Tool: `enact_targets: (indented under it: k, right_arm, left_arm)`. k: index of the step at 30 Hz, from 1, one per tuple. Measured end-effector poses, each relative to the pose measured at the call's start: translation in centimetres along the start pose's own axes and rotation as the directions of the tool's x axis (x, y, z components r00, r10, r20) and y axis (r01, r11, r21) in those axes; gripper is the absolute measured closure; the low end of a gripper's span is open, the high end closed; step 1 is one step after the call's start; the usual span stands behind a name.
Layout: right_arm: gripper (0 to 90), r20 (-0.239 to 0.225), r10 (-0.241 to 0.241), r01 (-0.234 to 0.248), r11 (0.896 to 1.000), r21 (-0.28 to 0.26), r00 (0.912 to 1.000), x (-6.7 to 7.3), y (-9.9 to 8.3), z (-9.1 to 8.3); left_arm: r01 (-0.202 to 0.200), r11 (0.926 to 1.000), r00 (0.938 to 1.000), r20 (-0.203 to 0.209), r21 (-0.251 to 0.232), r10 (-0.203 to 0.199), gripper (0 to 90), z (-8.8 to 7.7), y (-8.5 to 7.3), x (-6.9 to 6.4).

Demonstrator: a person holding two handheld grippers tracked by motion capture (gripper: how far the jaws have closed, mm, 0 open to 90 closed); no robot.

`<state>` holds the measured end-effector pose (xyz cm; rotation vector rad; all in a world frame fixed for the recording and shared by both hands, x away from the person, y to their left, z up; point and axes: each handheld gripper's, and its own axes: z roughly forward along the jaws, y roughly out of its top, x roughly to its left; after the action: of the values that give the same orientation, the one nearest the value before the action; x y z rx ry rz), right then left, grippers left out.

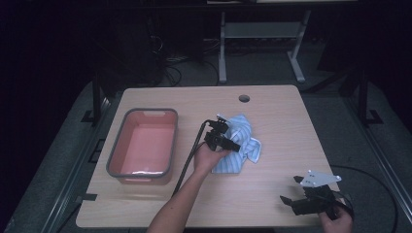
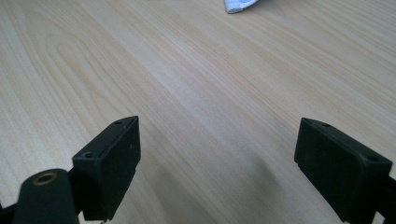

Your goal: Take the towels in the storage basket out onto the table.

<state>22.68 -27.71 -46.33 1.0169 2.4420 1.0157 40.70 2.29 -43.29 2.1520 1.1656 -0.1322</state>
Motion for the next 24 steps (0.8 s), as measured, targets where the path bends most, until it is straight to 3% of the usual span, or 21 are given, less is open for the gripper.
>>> enact_targets:
  k: [16, 24]
  right_arm:
    - [13.8, 0.007, -0.003, 0.003, 1.000, 0.000, 1.0000, 0.0, -0.1, -0.2]
    - [13.9, 0.018, -0.004, 0.004, 1.000, -0.003, 0.9998, -0.1, -0.1, -0.3]
  left_arm:
    - [-0.002, 0.9993, 1.0000, 0.002, -0.036, 0.002, 39.7, -1.2, -0.6, 0.0]
    - [-0.014, 0.9986, 0.9998, 0.015, -0.051, 0.015, 38.1, -2.0, -0.9, -0.2]
